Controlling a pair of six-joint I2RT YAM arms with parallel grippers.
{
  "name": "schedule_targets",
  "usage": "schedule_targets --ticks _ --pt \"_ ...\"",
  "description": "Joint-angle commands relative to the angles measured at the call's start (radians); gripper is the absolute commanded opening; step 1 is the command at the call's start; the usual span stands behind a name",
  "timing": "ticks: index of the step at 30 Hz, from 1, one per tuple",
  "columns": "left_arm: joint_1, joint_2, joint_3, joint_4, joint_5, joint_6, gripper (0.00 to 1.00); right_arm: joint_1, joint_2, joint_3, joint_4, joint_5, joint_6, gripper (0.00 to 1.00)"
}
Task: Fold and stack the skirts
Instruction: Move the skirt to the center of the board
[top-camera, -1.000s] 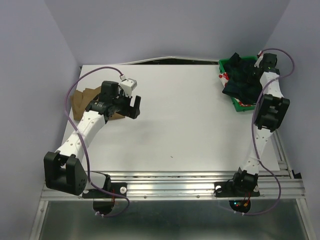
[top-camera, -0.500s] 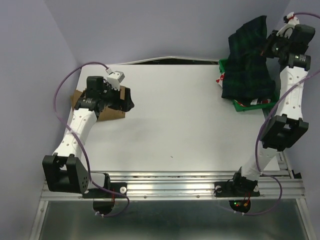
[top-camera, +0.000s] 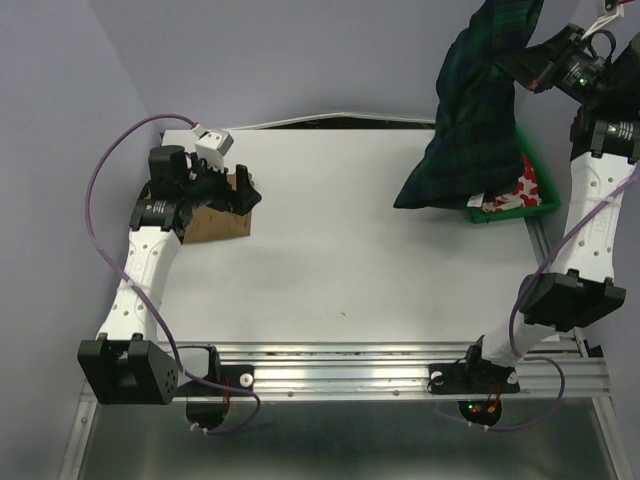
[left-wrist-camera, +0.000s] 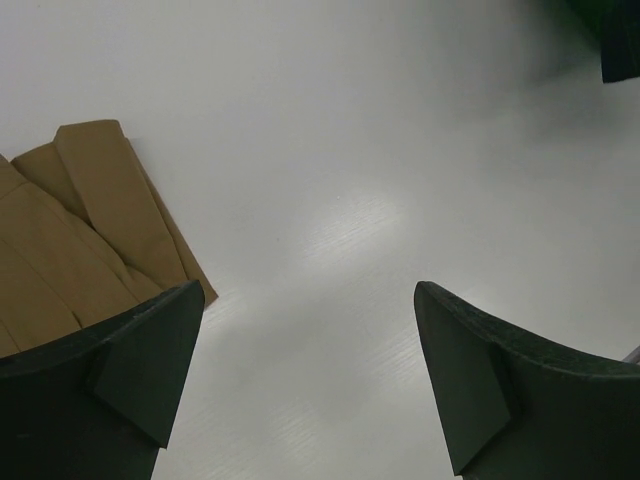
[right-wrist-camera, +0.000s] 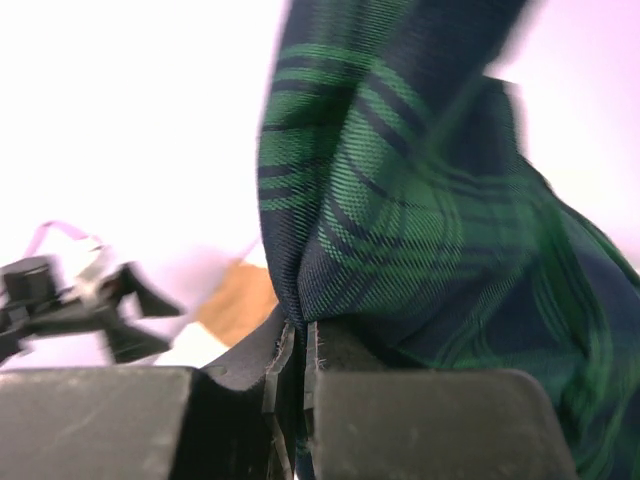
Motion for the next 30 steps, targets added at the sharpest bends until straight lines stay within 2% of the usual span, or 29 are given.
schedule_targets --ticks 1,4,6,7,10,12,17,20,21,23,25,28,30 --pt "0.006 -0.059 0.048 0.035 0.03 0.004 0.98 0.044 -0.103 -0.049 0.239 -0.098 0.198 0.01" --pt "0.006 -0.074 0.04 0.032 0.034 0.02 0.98 0.093 -0.142 -0.187 0.269 -0.092 0.22 0.01" --pt "0.006 -0.093 0.031 0.03 0.037 0.038 0.98 0.125 -0.163 -0.288 0.255 -0.072 0.145 0.01" --pt "0.006 -0.106 0.017 0.022 0.042 0.07 0.98 0.165 -0.174 -0.386 0.168 -0.056 0.098 0.01" --pt "0.006 -0.126 -0.03 0.002 0.065 0.144 0.98 0.236 -0.165 -0.523 0.041 0.061 -0.048 0.01" --pt "-0.003 -0.143 -0.073 -0.036 0.065 0.26 0.98 0.34 -0.107 -0.652 0.013 0.133 -0.116 0.01" --pt "-0.048 -0.149 -0.142 -0.118 0.001 0.403 0.98 0.457 0.074 -0.7 0.059 0.317 -0.153 0.01" --pt "-0.123 -0.169 -0.193 -0.154 -0.071 0.501 0.98 0.52 0.197 -0.68 0.128 0.385 -0.101 0.01" --pt "-0.185 -0.175 -0.225 -0.159 -0.087 0.515 0.98 0.52 0.228 -0.648 0.146 0.396 -0.092 0.04" --pt "-0.255 -0.191 -0.26 -0.151 -0.143 0.534 0.98 0.546 0.312 -0.608 0.158 0.393 -0.091 0.32" --pt "-0.354 -0.18 -0.295 -0.127 -0.189 0.534 0.98 0.566 0.389 -0.507 0.093 0.39 -0.105 0.45" --pt "-0.459 -0.13 -0.285 -0.09 -0.228 0.497 0.98 0.566 0.398 -0.418 -0.033 0.347 -0.174 0.62" --pt "-0.509 -0.104 -0.271 -0.039 -0.268 0.446 0.98 0.566 0.342 -0.421 -0.097 0.395 -0.257 0.68"
